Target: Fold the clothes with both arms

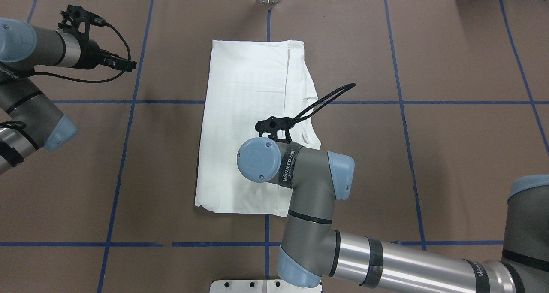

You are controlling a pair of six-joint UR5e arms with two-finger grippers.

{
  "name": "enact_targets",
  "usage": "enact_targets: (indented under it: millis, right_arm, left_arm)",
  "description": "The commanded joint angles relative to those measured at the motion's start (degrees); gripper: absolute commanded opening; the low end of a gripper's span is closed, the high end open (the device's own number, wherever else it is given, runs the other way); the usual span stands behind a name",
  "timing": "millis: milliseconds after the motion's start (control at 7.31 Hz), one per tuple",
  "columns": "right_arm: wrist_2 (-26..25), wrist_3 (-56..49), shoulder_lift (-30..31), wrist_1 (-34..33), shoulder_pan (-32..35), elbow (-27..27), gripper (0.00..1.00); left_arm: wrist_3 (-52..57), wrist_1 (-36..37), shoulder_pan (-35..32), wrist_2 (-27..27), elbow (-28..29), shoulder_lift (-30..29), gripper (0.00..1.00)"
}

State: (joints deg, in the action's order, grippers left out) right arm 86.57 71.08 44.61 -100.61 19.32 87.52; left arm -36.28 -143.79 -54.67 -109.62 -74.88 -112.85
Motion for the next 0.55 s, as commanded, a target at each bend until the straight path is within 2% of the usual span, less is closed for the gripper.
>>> enact_targets:
  millis: [0, 410]
  right_arm:
    - [0.00, -0.07, 0.04, -2.12, -0.07, 0.80, 1.00]
    - [0.00, -0.07, 0.83, -4.94, -0.07, 1.33, 1.00]
  left_arm:
    - [0.07, 0.00, 0.00, 0.02, 0.09, 0.00, 1.00]
    - [0.07, 0.00, 0.00, 0.02, 0.00, 0.00, 1.00]
